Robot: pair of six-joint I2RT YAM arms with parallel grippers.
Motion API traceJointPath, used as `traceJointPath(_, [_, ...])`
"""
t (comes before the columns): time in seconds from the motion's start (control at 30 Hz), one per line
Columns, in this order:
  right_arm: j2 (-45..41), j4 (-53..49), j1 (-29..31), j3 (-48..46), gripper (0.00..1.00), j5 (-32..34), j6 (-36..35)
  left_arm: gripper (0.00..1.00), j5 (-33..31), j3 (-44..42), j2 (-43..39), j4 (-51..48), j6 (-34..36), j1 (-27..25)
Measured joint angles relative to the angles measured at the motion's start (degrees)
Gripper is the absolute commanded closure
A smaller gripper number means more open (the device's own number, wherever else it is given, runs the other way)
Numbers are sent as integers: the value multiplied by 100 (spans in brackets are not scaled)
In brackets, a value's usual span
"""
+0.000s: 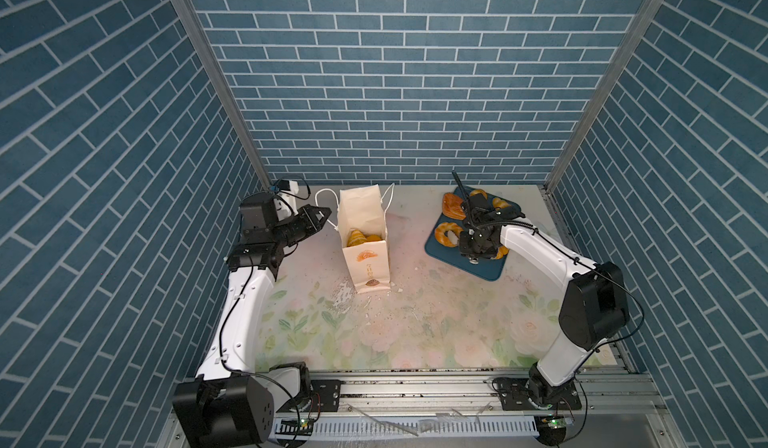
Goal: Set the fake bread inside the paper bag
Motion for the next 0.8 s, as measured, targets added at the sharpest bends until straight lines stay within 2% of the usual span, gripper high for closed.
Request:
traceJointPath(0.43, [-168, 142, -2, 133, 57, 197, 44, 84, 2, 0, 0, -2, 2, 0])
traceJointPath(0.8, [236, 118, -9, 267, 58, 251, 39, 84, 2, 0, 2, -4, 2, 0])
